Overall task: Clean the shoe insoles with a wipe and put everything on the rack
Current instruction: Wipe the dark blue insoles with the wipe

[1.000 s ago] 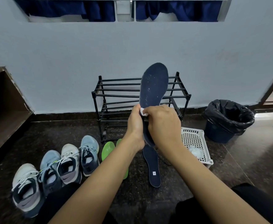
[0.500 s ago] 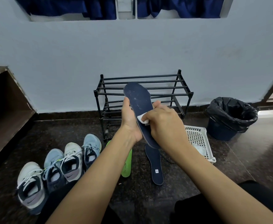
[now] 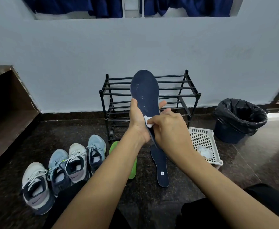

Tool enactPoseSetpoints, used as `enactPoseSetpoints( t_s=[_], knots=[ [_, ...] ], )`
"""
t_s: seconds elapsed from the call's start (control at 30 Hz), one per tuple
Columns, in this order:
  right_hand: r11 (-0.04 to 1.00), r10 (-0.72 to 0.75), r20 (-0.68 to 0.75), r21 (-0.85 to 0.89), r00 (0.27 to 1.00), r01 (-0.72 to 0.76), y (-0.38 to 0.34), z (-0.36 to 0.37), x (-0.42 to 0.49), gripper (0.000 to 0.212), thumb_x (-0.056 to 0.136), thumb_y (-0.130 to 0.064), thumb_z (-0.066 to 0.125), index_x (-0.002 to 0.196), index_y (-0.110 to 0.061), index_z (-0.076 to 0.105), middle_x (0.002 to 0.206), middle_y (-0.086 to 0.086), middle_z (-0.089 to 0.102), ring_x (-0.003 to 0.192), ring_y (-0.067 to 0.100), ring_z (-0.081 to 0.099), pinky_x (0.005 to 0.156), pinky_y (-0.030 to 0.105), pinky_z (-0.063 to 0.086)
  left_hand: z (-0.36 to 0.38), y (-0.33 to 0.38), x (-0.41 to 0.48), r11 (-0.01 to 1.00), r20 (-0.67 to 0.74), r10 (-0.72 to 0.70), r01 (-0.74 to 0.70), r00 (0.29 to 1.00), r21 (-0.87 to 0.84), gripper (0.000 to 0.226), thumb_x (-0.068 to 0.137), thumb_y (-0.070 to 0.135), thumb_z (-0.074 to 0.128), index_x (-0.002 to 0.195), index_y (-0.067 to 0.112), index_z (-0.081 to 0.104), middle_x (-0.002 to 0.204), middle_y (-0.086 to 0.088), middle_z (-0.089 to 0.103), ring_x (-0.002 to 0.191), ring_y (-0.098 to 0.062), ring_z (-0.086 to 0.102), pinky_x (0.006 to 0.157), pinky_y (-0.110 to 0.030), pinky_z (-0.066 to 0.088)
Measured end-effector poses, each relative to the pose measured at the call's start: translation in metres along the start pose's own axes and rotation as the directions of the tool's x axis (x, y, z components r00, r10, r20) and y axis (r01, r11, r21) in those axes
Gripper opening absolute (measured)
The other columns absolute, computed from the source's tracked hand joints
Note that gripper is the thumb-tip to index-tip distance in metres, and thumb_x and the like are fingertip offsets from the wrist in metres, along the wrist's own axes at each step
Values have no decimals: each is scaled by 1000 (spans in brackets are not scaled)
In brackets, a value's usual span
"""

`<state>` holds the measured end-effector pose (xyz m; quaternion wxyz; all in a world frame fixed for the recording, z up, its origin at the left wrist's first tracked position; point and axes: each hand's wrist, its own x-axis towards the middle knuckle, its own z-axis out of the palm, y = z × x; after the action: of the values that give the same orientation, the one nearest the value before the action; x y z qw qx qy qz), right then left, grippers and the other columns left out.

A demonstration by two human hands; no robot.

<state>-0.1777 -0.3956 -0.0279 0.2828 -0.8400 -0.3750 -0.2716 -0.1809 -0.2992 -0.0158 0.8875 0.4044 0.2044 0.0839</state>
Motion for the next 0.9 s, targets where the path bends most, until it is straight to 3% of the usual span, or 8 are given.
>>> enactPoseSetpoints(
  t_s=[0.13,0.27,0.33,0.47,0.6,0.73,0.83,0.9],
  knots=[
    [1000,15,10,6,1000,-15,3,2,2,23,64,-6,53,67,-16,74,57,8,62,55,30,56,57,32,49,-2,-1,3,998,5,26,-26,1000,48,70,96,63,23,123,14,65,110,-10,73,96,-27,69,82,-32,54],
    [999,33,-54,-27,998,-35,5,1,10,27,68,-9,46,59,-16,70,53,3,54,53,22,49,50,23,44,1,-7,1,998,25,15,-16,1000,67,63,96,60,29,82,14,70,82,-4,71,66,-18,67,60,-24,52],
    [998,51,-67,-23,996,-53,4,2,11,25,67,-7,49,61,-16,71,53,3,56,54,23,51,52,24,44,1,-8,0,998,21,6,-7,1000,67,58,96,56,30,76,16,67,75,-2,66,62,-16,64,57,-23,49],
    [998,67,0,4,998,-67,-4,3,9,23,62,-2,54,65,-16,73,56,7,56,56,29,52,54,23,37,-2,0,0,997,-7,7,-6,1000,73,55,97,53,28,85,15,67,84,-3,69,70,-17,64,64,-27,47],
    [996,86,28,5,996,-86,-12,1,4,29,73,-20,46,68,-20,74,58,10,59,56,31,57,56,22,34,-6,4,-1,997,-40,12,-9,999,75,69,97,58,24,121,10,67,106,-12,74,96,-26,67,80,-30,53],
    [994,107,99,26,989,-110,-5,3,10,25,71,-6,54,76,-18,75,68,13,62,64,35,57,58,29,39,-4,0,0,996,-56,29,-25,998,80,65,97,58,26,105,10,69,108,-12,73,92,-24,68,67,-26,54],
    [995,90,67,46,994,-93,-3,4,16,27,69,-7,50,74,-17,74,65,11,61,61,33,56,58,28,38,-3,-2,0,997,-40,45,-43,998,56,56,98,53,29,83,14,67,81,-3,71,66,-16,65,54,-20,50],
    [994,103,48,43,994,-105,-2,3,19,28,71,-9,49,77,-18,74,69,11,63,66,32,57,62,28,39,-1,-2,-2,998,-17,17,-17,1000,54,55,97,54,30,81,17,68,76,-1,69,66,-17,65,58,-23,51]
  ],
)
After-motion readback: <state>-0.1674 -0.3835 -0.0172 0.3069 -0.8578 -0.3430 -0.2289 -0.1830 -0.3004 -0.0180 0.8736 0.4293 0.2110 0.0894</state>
